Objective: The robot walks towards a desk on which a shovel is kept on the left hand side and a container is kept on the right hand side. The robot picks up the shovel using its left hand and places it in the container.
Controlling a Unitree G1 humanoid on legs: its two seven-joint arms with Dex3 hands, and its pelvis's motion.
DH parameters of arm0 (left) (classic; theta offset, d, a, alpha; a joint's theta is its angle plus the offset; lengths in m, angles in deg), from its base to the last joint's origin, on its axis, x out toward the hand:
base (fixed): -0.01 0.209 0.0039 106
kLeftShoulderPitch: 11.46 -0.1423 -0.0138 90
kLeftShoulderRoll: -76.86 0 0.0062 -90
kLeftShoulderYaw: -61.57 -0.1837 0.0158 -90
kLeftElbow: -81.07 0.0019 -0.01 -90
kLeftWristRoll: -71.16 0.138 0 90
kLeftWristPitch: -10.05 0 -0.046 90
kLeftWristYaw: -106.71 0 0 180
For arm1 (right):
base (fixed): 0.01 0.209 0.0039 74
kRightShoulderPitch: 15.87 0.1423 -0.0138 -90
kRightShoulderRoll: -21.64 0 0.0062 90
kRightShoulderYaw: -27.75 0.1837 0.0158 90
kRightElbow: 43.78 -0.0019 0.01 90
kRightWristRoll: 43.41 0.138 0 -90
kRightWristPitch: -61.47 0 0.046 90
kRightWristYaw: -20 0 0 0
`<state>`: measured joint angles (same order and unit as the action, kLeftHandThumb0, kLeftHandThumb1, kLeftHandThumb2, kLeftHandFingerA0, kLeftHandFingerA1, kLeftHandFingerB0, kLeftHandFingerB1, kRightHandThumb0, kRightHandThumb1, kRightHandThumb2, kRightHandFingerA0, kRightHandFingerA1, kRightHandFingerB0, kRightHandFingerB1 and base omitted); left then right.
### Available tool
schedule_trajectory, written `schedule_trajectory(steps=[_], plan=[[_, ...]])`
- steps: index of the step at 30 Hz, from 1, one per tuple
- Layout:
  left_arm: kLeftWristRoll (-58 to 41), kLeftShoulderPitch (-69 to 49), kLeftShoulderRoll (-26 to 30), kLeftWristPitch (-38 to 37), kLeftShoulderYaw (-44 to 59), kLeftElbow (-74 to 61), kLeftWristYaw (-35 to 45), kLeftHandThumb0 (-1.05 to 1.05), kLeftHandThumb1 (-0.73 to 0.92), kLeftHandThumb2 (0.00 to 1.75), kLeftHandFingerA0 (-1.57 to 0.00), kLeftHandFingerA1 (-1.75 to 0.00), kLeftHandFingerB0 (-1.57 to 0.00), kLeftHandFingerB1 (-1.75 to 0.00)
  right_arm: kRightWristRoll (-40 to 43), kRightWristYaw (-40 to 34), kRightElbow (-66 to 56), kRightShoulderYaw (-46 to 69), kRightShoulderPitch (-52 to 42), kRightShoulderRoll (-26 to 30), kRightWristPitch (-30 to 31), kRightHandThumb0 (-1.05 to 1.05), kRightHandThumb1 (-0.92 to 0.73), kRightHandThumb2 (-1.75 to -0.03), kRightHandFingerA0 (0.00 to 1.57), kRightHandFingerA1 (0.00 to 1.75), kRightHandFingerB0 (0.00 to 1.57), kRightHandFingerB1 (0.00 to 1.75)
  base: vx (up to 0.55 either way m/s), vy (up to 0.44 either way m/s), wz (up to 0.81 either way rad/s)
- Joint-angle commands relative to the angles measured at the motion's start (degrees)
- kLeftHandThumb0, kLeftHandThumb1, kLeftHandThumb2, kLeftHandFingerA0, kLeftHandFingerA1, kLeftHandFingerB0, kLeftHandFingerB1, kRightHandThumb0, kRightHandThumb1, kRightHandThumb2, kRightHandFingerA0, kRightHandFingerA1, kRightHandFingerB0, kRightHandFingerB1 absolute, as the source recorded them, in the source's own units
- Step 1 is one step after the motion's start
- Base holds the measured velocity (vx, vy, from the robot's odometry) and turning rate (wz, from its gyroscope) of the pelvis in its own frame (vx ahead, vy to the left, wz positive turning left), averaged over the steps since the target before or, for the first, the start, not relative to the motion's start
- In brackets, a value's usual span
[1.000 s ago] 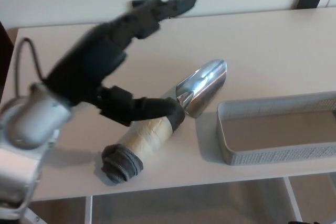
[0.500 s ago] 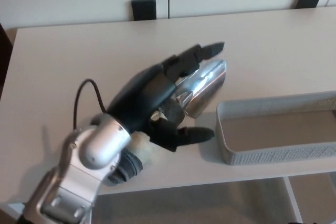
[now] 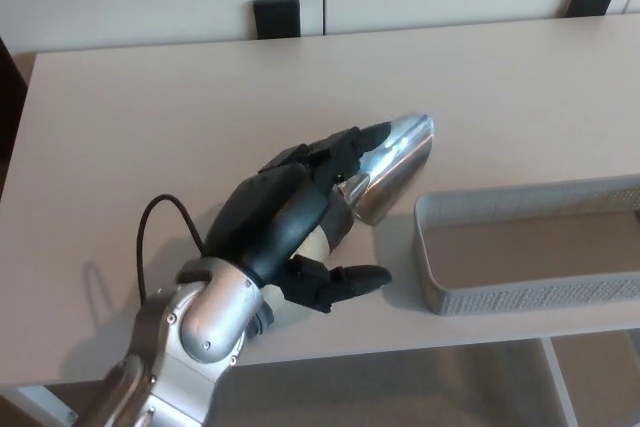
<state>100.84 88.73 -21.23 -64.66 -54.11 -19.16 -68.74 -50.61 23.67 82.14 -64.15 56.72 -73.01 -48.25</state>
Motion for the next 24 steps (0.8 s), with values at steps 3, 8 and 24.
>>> schedule_trajectory(steps=[3, 8, 24], plan=[[17.9, -1.9, 0.5, 12.7, 0.3, -0.7, -9.2, -0.66, 0.52, 0.56, -0.06, -0.26, -0.06, -0.24, -1.4, -0.9, -0.2, 0.0, -0.5, 1.4, 0.7, -0.29, -0.66, -0.59, 0.42, 0.47, 0.43, 0.45, 0.0, 0.0, 0.0], [19.0, -3.0, -0.2, 13.5, 0.1, -0.3, -9.7, -0.65, 0.41, 0.75, -0.06, -0.31, -0.07, -0.22, -1.9, -1.2, 0.4, -0.1, -0.5, 1.4, -0.7, -0.29, -0.65, -0.59, 0.42, 0.49, 0.43, 0.47, 0.0, 0.0, 0.0], [18.8, -4.9, -3.1, 14.3, 0.1, 6.3, -10.4, -0.66, 0.41, 0.76, -0.05, -0.36, -0.08, -0.21, -2.1, -1.1, -2.3, 0.1, -1.0, 1.0, 2.3, -0.29, -0.66, -0.59, 0.42, 0.47, 0.42, 0.45, 0.0, 0.0, 0.0]])
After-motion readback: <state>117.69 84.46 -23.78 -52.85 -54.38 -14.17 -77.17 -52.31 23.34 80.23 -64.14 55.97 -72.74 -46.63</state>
